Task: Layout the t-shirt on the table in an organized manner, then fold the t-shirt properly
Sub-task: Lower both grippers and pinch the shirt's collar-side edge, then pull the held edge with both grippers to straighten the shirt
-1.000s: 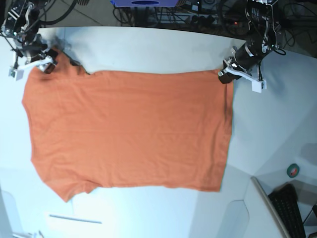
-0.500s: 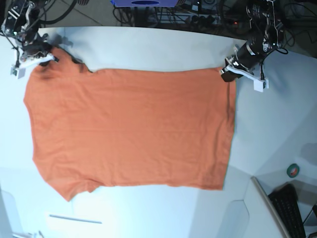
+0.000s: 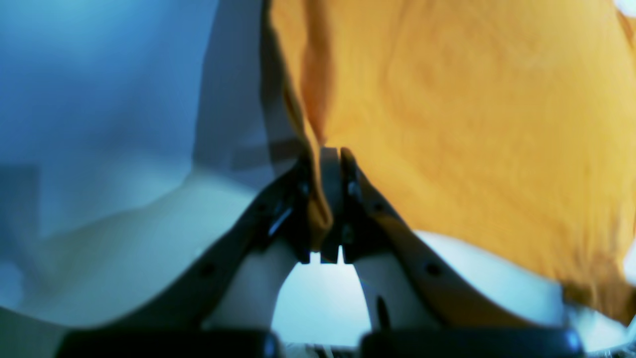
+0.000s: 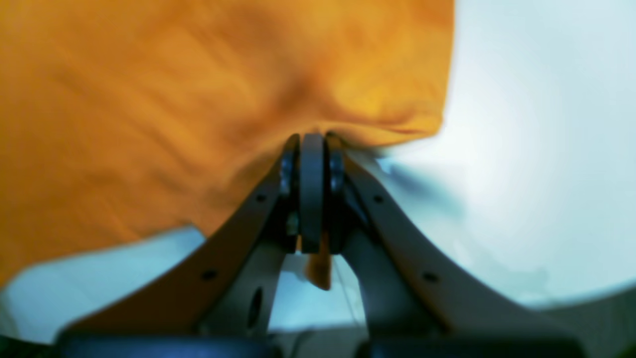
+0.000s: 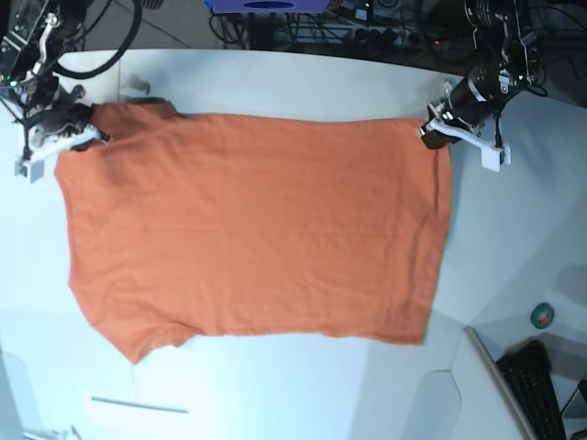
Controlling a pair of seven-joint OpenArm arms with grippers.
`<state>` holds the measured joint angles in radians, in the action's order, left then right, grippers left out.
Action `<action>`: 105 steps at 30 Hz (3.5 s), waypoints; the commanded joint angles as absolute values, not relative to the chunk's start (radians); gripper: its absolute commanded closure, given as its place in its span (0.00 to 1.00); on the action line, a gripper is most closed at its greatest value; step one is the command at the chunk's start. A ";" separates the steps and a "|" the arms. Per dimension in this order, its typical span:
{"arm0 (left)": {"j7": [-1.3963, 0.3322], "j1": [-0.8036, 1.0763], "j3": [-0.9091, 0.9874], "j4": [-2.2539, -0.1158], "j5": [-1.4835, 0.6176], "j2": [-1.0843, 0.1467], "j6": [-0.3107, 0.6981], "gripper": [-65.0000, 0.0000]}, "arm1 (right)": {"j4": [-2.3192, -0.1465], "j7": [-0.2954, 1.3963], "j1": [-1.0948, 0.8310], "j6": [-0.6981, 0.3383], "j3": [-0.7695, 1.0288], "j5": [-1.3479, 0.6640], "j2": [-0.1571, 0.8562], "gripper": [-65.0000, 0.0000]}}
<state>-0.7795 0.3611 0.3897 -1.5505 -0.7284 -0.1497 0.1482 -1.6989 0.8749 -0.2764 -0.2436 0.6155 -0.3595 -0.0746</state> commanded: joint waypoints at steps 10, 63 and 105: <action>-0.803 0.166 0.390 -1.486 -0.746 -0.145 0.038 1.00 | -1.587 0.906 -0.070 -0.239 0.588 -0.363 -0.013 1.00; -0.579 -0.107 0.394 -1.106 -0.746 -0.124 0.042 1.00 | -1.178 0.636 0.203 -0.154 0.440 -0.363 0.097 1.00; -0.556 -0.134 0.394 -1.129 -0.746 -0.120 0.039 0.94 | -1.167 0.615 0.213 -0.150 0.440 -0.363 0.094 0.87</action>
